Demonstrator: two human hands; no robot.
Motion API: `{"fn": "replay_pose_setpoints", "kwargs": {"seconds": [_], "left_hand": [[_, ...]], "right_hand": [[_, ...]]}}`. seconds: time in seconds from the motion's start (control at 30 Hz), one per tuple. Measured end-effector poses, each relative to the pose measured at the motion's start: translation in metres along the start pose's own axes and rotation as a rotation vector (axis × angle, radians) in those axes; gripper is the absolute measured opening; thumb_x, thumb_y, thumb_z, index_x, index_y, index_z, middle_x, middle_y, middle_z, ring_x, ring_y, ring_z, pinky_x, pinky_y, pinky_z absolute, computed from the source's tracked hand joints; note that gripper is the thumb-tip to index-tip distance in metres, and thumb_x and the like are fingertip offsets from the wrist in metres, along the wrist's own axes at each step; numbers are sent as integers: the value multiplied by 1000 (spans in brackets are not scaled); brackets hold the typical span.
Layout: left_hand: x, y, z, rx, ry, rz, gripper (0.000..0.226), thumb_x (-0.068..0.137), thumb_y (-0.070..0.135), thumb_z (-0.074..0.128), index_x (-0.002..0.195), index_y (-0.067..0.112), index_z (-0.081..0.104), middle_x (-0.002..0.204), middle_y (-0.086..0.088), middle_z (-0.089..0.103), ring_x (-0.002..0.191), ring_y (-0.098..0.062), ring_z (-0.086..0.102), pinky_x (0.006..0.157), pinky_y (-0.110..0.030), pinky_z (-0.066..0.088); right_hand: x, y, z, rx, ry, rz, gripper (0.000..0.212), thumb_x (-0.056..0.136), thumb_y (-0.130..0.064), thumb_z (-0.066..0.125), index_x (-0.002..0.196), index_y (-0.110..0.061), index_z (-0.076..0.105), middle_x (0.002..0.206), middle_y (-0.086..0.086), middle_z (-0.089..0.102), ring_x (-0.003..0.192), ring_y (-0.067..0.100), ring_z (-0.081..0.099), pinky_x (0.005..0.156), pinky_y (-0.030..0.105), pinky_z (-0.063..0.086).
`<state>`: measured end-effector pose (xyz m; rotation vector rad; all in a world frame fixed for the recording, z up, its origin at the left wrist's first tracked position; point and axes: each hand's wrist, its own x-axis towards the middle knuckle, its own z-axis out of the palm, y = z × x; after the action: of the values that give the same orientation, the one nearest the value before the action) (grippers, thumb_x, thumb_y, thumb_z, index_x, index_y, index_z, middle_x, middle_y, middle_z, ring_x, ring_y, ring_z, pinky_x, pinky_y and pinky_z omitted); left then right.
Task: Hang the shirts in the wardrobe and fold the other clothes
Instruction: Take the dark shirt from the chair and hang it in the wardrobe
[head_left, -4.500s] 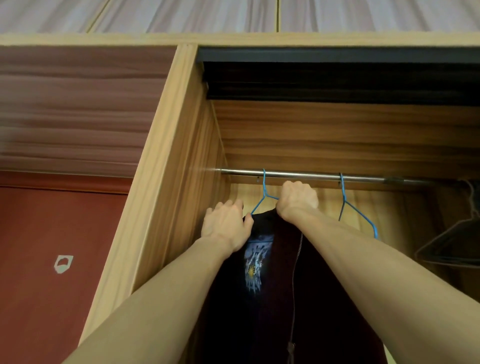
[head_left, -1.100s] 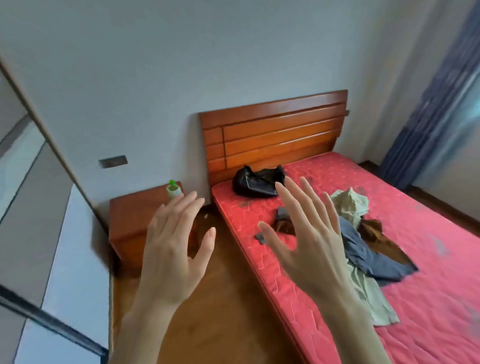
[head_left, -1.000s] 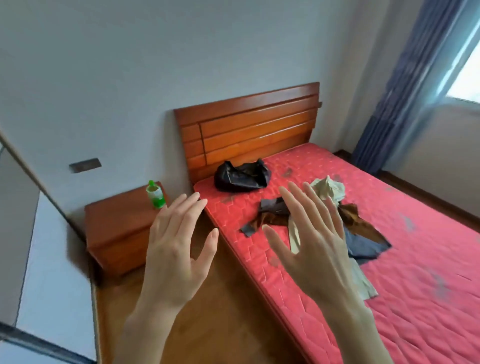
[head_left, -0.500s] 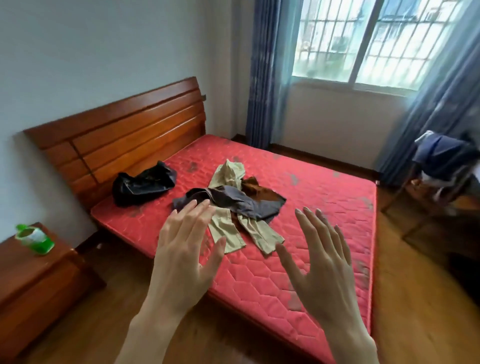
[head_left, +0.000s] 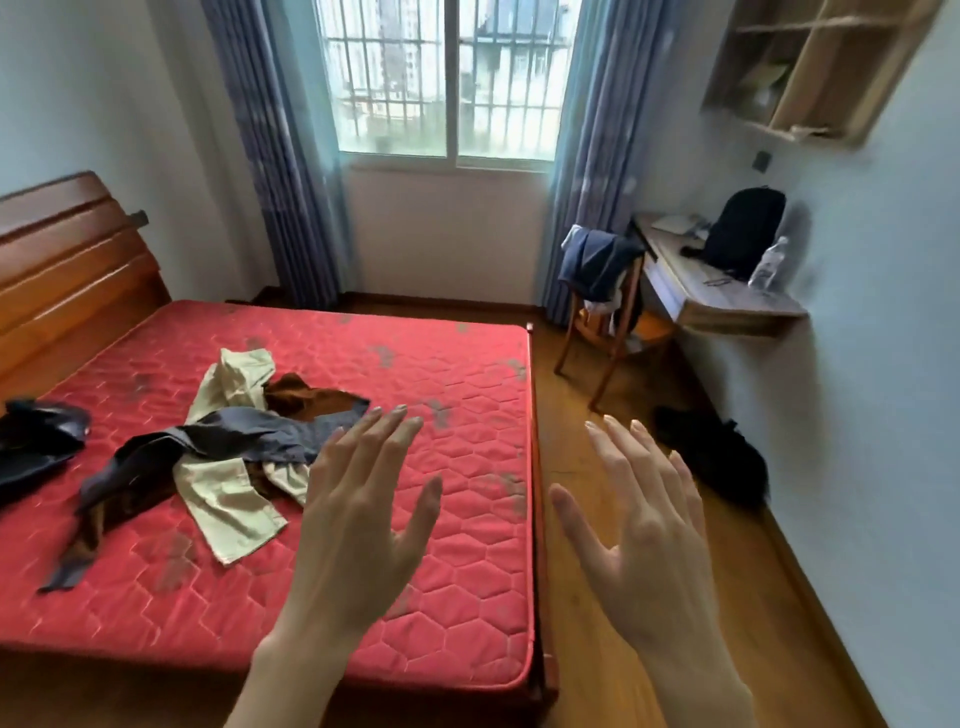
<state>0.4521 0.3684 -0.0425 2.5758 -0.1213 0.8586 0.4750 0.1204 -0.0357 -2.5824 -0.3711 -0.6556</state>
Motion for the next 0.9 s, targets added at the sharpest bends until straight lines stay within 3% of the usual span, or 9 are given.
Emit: {"fn": "replay_pose_setpoints", "kwargs": {"seconds": [0.17, 0.33, 0.57, 0.73, 0.9], "left_hand": [[25, 66, 59, -49, -39, 49, 53, 101, 45, 53, 147, 20, 52, 153, 3, 50, 148, -18, 39, 122, -42, 31], [47, 106, 104, -81, -76, 94, 51, 100, 43, 56, 146, 20, 54, 151, 4, 52, 147, -18, 40, 119, -52, 35], [92, 140, 172, -126, -107, 127, 51, 101, 47, 52, 146, 22, 53, 151, 5, 52, 147, -18, 40, 120, -49, 32], [134, 164, 228, -145, -127, 155, 51, 102, 47, 50, 147, 22, 53, 153, 5, 51, 149, -16, 37, 124, -43, 27], [200, 178, 282, -159, -107, 135, 53, 102, 48, 48, 148, 21, 52, 154, 5, 50, 150, -14, 36, 121, -50, 32]], "right_hand": [[-5, 82, -28, -59, 24, 88, 70, 101, -71, 37, 155, -28, 42, 164, -10, 37, 157, 7, 18, 129, 36, 9], [-3, 135, -43, -80, 57, 134, 68, 101, -70, 40, 155, -29, 43, 162, -8, 40, 156, 10, 23, 127, 44, 20], [24, 203, -48, -79, 77, 184, 68, 100, -72, 36, 153, -30, 46, 161, -7, 43, 154, 13, 29, 124, 50, 29], [72, 260, -44, -95, 69, 170, 68, 102, -71, 33, 153, -29, 46, 160, -7, 44, 155, 12, 27, 124, 52, 30], [155, 311, -35, -99, 50, 115, 70, 102, -72, 29, 153, -29, 46, 160, -8, 43, 156, 11, 24, 127, 49, 25]]}}
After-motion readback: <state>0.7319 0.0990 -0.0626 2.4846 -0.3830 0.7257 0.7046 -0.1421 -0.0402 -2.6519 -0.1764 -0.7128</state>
